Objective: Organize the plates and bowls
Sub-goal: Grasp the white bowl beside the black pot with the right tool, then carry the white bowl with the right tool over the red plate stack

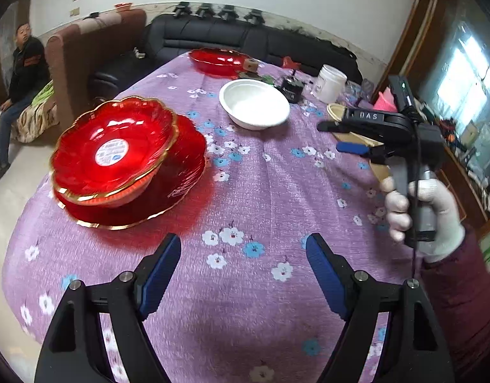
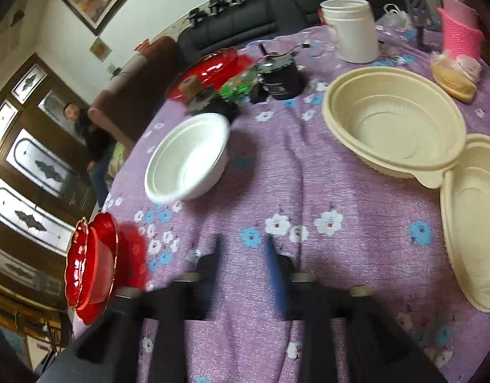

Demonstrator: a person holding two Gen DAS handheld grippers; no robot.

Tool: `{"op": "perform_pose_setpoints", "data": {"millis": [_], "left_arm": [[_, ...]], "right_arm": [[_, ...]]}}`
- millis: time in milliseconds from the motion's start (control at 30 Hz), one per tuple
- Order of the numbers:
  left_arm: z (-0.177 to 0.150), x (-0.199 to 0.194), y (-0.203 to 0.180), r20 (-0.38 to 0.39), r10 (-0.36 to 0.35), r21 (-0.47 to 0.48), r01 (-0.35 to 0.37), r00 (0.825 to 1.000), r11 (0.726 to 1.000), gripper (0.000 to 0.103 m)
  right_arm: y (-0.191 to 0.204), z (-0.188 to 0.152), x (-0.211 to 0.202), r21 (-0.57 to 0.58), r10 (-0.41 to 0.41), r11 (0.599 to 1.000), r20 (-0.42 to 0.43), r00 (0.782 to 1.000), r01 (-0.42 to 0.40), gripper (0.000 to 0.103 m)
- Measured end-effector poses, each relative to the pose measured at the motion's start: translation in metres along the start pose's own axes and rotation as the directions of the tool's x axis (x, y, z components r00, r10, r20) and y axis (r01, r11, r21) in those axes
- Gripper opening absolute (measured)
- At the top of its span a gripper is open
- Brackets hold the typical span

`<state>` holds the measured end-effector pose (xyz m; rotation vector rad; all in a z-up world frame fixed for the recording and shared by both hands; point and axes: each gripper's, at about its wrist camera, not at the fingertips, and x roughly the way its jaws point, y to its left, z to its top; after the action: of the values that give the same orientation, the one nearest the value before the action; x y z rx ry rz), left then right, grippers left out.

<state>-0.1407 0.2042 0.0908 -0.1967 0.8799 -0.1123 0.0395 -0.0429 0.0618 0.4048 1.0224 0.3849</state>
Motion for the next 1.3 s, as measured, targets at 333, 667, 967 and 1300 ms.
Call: {"op": "perform_pose_setpoints", "data": {"millis": [333,667,967,1300], "left_arm": [[-0.025,-0.061,0.048,0.069,0.181,-0.111,-0.172,0.981,0.979,0.080],[-0.023,-0.060,0.081,0.043,0.192,-0.199,-0.180,0.980,0.963,0.080],[-0.023,-0.049,0.063,0.044,0.161,-0.160,-0.152,0.986,0.975,0.080],[-0.023,-0.011,0.041,-0.022,0.067,-0.147,-0.070,0.998,0.987,0.080]], "right_arm": [[0.039,0.059,0.082,-0.004,-0.066,0.998,0.045,0.997,0.066,0.076],[0.048,0.052,0.131,-0.003,-0.063,0.998,-0.036,0.997,0.063,0.012],[0.021,0.030,0.073,-0.001,0.023,1.000,-0.007,1.000,-0.023,0.011],[0.004,0.011,0.051,0.068,0.097,0.993,0.036,0.995,-0.099,0.041]]}}
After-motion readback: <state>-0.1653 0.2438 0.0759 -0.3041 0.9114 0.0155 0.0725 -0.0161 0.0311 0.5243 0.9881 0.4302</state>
